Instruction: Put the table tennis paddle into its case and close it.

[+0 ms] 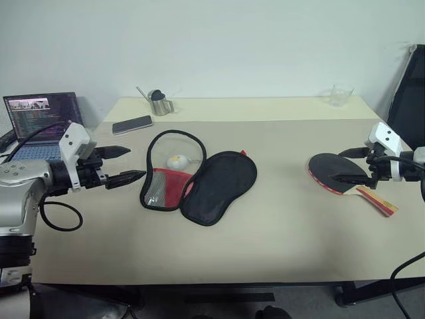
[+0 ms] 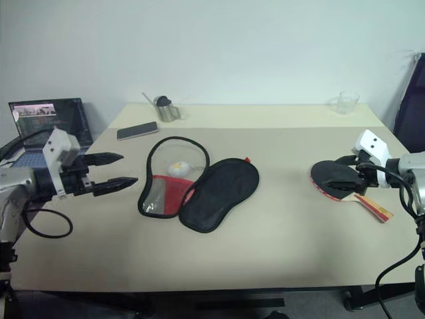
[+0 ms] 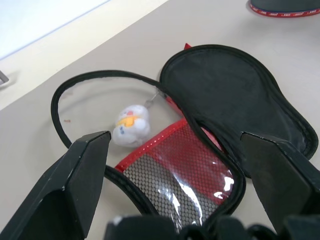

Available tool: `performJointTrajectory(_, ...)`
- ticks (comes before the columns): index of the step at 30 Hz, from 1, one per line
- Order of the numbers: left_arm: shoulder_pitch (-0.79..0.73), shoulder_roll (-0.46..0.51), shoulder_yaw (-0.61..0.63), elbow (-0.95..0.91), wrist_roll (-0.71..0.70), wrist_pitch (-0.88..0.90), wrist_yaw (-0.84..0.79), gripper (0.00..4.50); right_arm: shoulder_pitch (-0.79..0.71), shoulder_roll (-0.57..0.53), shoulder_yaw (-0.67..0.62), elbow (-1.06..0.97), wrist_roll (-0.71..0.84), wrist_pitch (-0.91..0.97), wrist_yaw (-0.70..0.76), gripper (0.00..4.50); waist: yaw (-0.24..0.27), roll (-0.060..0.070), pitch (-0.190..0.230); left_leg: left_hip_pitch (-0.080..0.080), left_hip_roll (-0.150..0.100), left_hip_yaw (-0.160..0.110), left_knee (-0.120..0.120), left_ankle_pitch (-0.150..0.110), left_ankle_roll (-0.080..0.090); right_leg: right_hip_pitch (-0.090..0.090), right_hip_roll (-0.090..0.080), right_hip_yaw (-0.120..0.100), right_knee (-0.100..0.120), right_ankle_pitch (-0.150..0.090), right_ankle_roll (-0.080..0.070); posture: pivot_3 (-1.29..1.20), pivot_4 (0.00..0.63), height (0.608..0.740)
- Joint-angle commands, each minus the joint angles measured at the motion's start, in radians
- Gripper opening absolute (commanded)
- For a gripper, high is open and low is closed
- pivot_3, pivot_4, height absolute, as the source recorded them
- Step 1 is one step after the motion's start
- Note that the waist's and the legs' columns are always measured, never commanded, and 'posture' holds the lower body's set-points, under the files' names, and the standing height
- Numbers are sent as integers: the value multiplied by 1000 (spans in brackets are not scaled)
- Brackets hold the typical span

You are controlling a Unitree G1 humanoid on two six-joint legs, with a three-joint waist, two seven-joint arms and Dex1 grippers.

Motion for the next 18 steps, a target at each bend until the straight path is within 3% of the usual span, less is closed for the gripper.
performJointTrajectory(1,-24,32,37,-9,-1,-18,11,4500,-38,9,-13,10,11,-23,-12,4440,-1,0,0,0,0,0,0,0,0,0,0,0,0,0,0,0,150,740)
performJointTrajectory(10,-1,16,50,1,-9,-8,37,4500,-48,17,-18,25,8,-46,-17,4440,-1,0,0,0,0,1,0,0,0,0,0,0,1,0,0,0,150,740)
performJointTrajectory(18,-96,-71,22,272,33,-37,136,4500,-5,-20,-45,-21,24,-29,-22,4440,2,0,0,1,0,2,1,0,0,-1,0,0,5,0,0,0,150,740)
